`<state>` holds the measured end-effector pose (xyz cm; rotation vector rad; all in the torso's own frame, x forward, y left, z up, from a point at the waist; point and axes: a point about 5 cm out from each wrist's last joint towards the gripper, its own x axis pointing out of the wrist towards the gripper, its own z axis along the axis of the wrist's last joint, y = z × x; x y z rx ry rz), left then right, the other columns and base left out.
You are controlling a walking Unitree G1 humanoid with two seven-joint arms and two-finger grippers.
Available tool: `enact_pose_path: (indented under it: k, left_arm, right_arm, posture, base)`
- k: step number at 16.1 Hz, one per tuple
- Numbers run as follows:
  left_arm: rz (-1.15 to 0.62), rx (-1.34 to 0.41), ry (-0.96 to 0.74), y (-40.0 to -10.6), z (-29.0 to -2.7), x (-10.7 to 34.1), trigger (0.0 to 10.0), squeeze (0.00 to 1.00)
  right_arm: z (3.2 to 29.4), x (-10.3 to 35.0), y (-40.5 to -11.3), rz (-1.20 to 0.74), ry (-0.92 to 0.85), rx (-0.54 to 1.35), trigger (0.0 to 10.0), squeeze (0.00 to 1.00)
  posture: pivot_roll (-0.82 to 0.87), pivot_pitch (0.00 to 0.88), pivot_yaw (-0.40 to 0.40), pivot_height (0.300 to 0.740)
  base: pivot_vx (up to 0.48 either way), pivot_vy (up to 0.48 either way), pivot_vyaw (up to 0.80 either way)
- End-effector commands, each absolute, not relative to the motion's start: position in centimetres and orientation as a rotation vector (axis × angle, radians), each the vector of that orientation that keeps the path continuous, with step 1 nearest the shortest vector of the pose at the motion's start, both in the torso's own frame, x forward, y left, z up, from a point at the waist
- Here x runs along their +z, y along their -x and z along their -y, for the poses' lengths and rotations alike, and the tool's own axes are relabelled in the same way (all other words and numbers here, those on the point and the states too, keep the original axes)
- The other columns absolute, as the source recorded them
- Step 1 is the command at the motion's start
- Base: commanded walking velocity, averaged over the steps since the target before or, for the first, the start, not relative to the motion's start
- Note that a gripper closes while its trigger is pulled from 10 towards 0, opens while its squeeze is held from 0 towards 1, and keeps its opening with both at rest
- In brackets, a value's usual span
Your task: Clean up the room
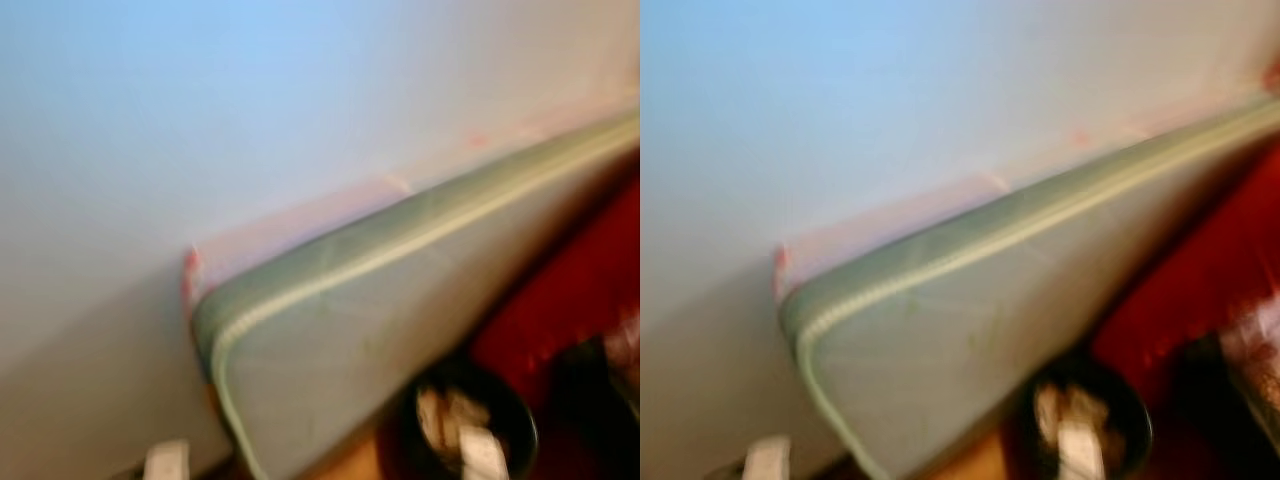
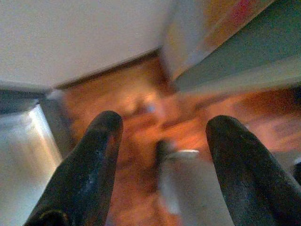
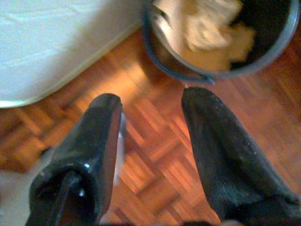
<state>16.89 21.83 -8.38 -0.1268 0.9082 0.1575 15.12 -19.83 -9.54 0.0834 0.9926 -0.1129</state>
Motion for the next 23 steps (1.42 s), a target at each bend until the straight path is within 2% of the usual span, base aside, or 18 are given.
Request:
enact_pose_path:
  k: [1,7,18,23]
  left_arm:
    - [-0.957,0.057,0.012,-19.47,-20.84,-7.56,10.0,0.0]
    - [-0.955,0.059,0.018,-19.45,-20.83,-7.57,10.0,0.0]
    - [-0.957,0.06,0.02,-19.3,-20.87,-7.64,10.0,0.0]
    - [-0.952,0.056,0.013,-19.38,-20.9,-7.58,10.0,0.0]
  right_arm:
    - [20.39,-8.99,-16.48,-0.98,-0.263,-0.165,10.0,0.0]
    - [20.43,-8.94,-16.56,-0.972,-0.274,-0.177,10.0,0.0]
    - [20.39,-8.99,-16.45,-0.974,-0.268,-0.171,10.0,0.0]
    - [20.4,-8.97,-16.49,-0.971,-0.265,-0.176,10.0,0.0]
  posture:
    - [0.04,0.0,0.005,0.74]
    - [0.04,0.0,0.007,0.74]
    - [0.04,0.0,0.01,0.74]
    - [0.04,0.0,0.009,0.74]
  base:
    - [0.0,0.0,0.0]
    - [0.0,0.0,0.0]
    - [-0.295,0.0,0.0]
    - [0.0,0.0,0.0]
